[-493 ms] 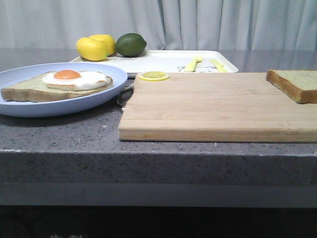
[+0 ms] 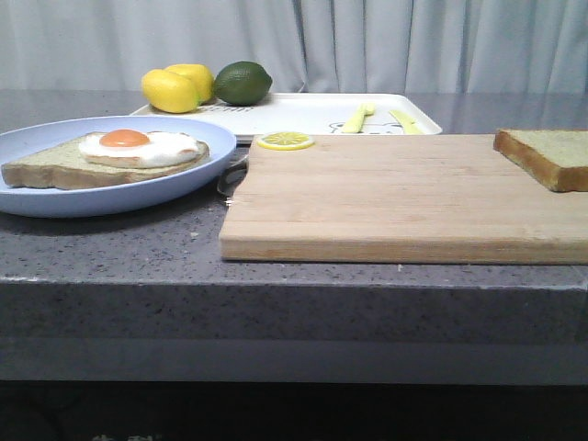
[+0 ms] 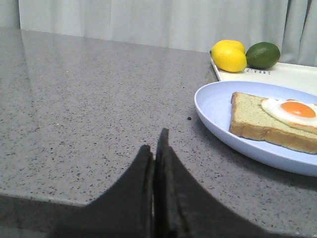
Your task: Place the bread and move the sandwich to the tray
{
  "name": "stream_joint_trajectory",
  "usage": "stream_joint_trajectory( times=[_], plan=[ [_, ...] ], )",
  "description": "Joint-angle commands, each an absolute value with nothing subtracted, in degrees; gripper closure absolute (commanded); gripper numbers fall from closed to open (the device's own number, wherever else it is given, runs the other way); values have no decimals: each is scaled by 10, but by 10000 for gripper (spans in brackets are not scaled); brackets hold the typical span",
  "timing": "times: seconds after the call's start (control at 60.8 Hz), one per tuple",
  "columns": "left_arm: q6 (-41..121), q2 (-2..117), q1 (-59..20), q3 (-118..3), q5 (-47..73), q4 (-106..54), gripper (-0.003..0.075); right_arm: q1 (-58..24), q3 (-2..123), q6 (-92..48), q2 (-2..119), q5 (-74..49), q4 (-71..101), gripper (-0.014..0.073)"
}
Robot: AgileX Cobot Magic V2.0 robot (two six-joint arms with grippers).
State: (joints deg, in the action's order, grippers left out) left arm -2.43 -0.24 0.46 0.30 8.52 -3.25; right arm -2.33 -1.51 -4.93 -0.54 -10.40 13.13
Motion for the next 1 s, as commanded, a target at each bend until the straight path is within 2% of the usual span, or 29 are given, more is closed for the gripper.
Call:
stream_joint_trajectory(
  times=[0.0,0.526,0.789,0.986],
  plan=[
    [-29,-15,1,3,40,-38,741,-20,-14,-52,-15,-61,134,654],
    [-29,-15,1,3,39,-38,741,-20,-14,-52,-15,-60,137,654],
    [-29,-15,1,3,33,-38,741,-20,-14,-52,-15,-5,141,654],
    [-29,-15,1,3,-87,-38,741,-20,18,-52,-15,-19,142,654]
  ],
)
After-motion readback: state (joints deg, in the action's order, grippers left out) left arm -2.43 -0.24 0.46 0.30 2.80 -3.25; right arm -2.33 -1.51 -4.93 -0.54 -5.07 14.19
